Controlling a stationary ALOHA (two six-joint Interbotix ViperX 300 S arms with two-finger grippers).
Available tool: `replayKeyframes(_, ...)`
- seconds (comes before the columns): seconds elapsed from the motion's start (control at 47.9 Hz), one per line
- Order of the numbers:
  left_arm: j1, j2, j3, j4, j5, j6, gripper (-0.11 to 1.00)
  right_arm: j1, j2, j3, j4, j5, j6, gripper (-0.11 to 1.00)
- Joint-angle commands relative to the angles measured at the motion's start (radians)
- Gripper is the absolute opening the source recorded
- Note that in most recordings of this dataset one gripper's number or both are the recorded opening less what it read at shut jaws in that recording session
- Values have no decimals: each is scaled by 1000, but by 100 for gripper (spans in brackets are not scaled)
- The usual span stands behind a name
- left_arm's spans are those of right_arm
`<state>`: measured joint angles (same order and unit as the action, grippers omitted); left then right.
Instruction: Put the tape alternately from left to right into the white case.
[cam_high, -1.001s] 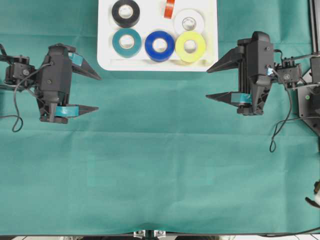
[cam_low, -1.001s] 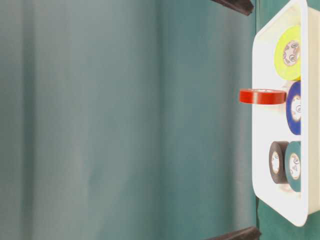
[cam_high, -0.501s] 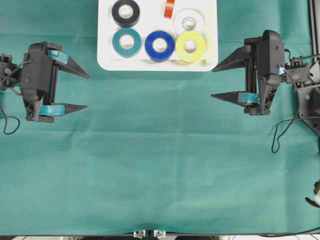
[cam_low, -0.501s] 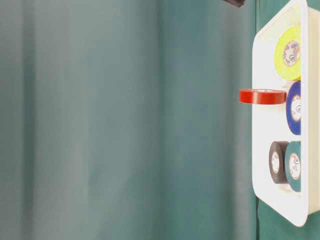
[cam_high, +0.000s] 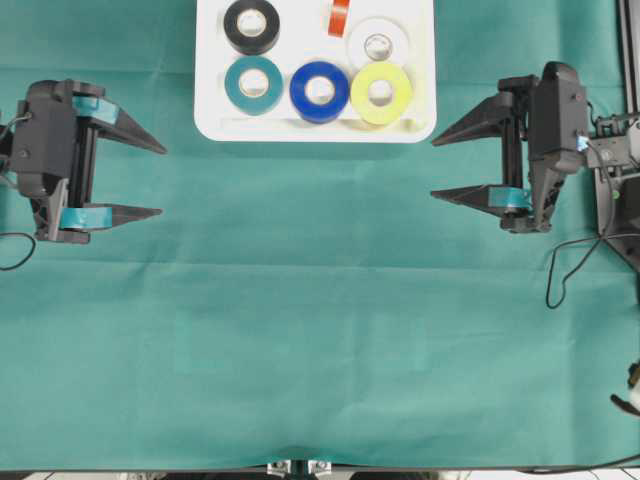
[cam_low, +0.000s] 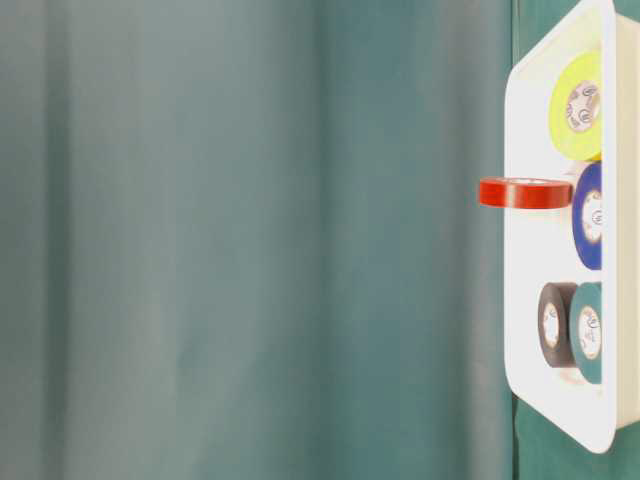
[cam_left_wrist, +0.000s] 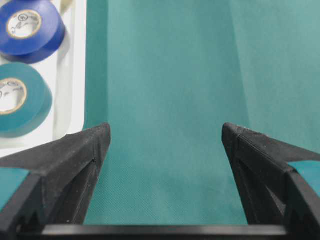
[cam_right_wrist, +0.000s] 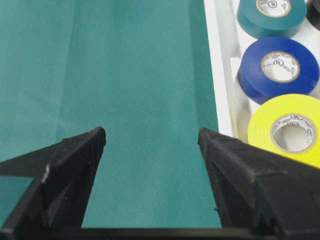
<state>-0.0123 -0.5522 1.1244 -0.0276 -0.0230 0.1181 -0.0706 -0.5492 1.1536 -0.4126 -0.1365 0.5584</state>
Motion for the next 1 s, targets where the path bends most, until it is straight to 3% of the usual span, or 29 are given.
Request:
replayKeyframes(0.0, -2, -20, 14, -2, -9, -5, 75, 2, -21, -2, -2, -9, 0, 84)
replayKeyframes(0.438, -3, -127, 74, -2, -9, -12, 75, 2, -123, 52, -2, -9, -2, 84)
replayKeyframes(0.98, -2, -376, 183, -2, -9, -12, 75, 2, -327, 146, -2, -9, 0, 84)
